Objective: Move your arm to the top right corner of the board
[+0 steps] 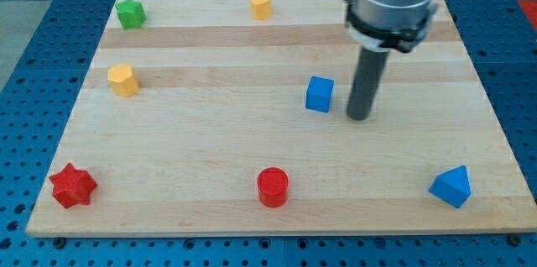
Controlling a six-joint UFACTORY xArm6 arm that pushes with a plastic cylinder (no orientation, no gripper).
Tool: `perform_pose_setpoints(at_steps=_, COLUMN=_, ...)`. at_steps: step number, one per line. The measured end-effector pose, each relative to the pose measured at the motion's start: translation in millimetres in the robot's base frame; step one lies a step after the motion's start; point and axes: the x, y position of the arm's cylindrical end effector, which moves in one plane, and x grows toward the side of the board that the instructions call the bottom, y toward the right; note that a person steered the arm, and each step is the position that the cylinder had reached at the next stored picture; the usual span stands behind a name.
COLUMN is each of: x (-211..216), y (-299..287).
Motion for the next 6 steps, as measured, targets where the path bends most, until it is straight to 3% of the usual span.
perform_pose_setpoints(at_steps=3, x=-34, y=-37)
perform_pose_setpoints(at_steps=6, x=-34, y=141)
